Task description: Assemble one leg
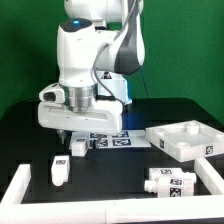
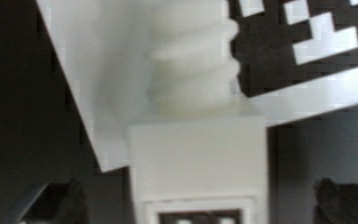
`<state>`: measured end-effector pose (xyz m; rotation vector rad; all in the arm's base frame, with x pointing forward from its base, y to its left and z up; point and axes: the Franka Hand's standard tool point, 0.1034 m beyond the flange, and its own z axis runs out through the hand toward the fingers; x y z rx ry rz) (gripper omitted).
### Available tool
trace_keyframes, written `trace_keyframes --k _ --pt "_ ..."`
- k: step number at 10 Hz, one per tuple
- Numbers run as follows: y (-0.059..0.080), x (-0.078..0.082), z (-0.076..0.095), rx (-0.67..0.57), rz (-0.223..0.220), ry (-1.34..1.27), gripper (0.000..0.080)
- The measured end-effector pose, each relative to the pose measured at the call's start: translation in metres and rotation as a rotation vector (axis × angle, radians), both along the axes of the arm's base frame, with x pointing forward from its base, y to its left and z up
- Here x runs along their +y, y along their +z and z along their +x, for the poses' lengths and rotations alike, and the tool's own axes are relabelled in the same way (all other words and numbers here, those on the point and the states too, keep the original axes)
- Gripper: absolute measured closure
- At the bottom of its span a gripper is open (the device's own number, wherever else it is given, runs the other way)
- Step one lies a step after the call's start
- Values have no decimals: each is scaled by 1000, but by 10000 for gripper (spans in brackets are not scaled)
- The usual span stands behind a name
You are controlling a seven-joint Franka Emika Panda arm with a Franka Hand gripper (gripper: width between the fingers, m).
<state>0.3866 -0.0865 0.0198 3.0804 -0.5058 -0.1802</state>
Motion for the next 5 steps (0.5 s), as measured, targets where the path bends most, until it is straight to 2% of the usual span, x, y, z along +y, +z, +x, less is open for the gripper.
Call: trace_keyframes --k 2,3,4,5 --pt "25 19 25 -4 33 -14 152" --pt "31 32 41 -19 29 -35 150" --pt "30 44 51 -36 22 -34 150" --pt "21 43 45 -32 12 -32 150"
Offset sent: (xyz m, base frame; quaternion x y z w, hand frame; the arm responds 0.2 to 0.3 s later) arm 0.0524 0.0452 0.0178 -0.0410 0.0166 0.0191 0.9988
